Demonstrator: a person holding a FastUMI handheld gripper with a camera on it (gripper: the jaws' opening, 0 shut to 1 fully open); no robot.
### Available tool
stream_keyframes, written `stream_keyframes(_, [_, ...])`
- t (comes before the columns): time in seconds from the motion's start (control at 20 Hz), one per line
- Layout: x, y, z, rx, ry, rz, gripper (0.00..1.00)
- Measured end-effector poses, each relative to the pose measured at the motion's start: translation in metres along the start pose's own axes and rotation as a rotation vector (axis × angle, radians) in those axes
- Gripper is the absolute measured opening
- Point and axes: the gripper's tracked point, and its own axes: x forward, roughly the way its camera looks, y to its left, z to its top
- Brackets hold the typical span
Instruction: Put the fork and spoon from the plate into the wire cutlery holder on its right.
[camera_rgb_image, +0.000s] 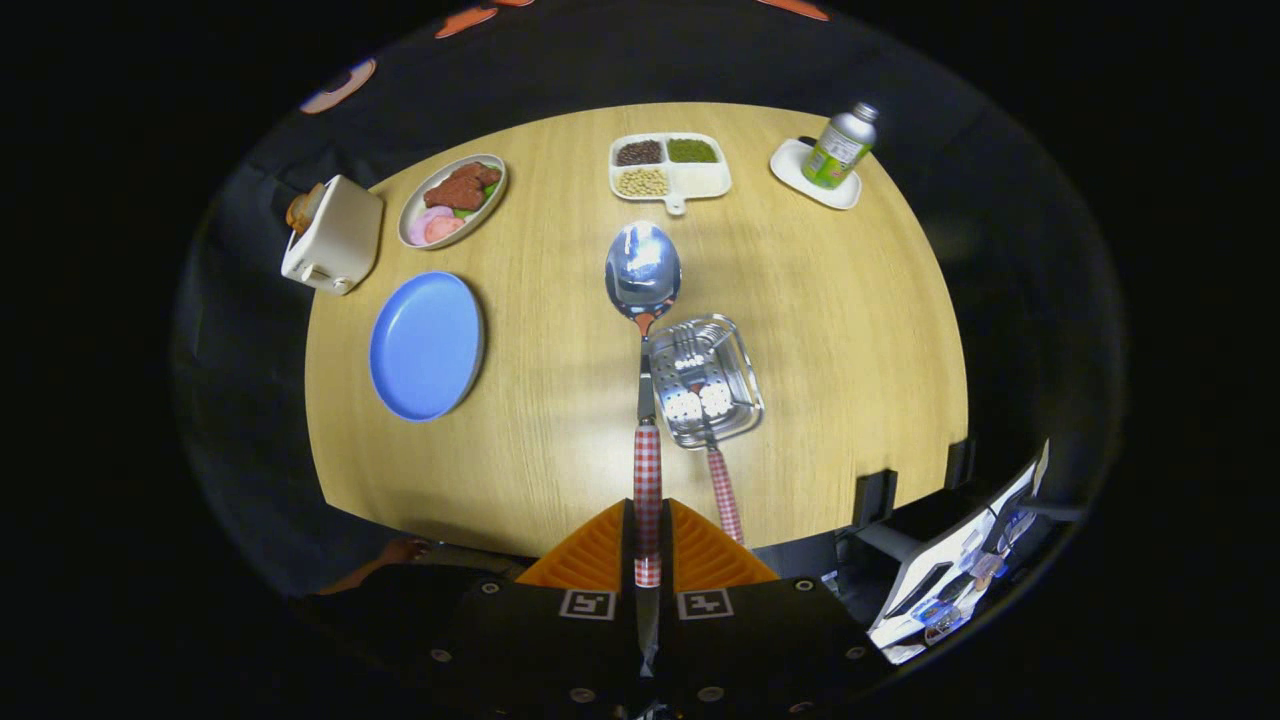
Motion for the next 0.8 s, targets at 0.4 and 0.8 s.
stream_keyframes(0.4, [0.013,-0.043,-0.020,-0.134,0.152,0.043,0.08])
stream_keyframes(0.8, [0.026,-0.065,-0.018,-0.332,0.275,0.065,0.08])
